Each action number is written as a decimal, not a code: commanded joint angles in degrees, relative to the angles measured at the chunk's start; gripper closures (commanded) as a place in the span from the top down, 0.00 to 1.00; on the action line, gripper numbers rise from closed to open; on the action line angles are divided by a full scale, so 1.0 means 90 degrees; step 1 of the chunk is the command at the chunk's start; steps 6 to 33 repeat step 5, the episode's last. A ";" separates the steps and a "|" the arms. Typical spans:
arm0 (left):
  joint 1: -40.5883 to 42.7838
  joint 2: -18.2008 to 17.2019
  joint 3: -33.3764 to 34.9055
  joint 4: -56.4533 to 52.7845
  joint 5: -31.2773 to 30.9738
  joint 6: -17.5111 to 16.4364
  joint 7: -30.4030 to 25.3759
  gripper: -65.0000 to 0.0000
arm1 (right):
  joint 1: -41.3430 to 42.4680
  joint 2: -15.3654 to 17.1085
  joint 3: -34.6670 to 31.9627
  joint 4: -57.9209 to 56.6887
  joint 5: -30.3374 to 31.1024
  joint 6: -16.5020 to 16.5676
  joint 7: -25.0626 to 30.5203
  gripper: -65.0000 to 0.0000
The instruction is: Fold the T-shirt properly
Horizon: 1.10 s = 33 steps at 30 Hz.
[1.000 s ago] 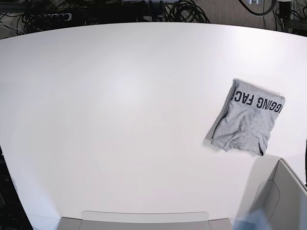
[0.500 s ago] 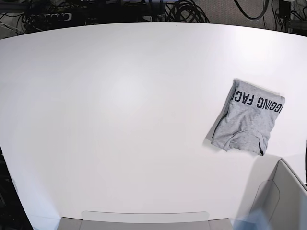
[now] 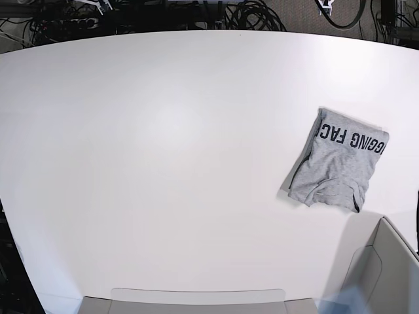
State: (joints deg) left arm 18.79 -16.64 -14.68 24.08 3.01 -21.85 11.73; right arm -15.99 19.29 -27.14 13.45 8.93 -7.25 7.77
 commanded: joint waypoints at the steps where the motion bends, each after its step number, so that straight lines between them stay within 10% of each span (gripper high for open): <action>1: -0.0051 -0.0051 0.0004 0.0016 -0.0007 0.0000 -0.0057 0.00 | -0.0065 0.0079 0.0021 -0.0005 0.0009 -0.0011 0.0030 0.00; 33: -0.0236 0.0174 0.0014 0.0016 0.0032 0.0000 -0.0028 0.00 | -0.0133 0.0050 0.0002 0.0005 0.0009 -0.0001 0.0030 0.00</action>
